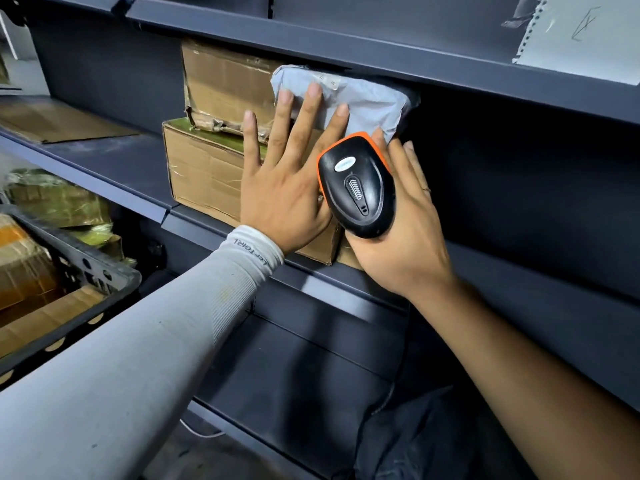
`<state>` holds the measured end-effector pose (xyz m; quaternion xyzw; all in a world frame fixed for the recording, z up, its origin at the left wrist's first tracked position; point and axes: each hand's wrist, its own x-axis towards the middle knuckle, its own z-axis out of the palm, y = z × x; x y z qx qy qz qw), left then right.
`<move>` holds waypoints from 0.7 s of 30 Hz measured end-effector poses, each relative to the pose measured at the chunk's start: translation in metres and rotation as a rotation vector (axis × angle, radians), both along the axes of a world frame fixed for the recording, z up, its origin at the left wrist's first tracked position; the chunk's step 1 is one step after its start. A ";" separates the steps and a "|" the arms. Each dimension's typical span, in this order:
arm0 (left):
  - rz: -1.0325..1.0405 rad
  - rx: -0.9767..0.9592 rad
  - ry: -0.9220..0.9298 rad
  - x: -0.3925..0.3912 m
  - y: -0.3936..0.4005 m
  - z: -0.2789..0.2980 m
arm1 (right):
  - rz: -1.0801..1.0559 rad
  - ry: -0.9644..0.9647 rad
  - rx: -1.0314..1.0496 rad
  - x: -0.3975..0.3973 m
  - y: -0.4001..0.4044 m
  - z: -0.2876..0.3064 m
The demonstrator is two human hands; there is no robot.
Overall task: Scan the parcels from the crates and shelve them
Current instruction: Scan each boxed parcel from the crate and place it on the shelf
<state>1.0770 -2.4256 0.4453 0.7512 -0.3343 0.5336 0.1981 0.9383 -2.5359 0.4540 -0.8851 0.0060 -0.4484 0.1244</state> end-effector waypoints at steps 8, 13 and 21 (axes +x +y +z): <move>-0.004 0.058 -0.002 0.013 0.001 0.009 | -0.031 0.004 -0.127 0.007 -0.034 0.016; 0.003 0.058 0.017 0.014 -0.002 0.012 | -0.043 0.065 -0.069 0.009 -0.033 0.022; -0.036 0.057 0.066 0.014 -0.007 0.010 | 0.036 0.069 0.039 0.011 -0.031 0.026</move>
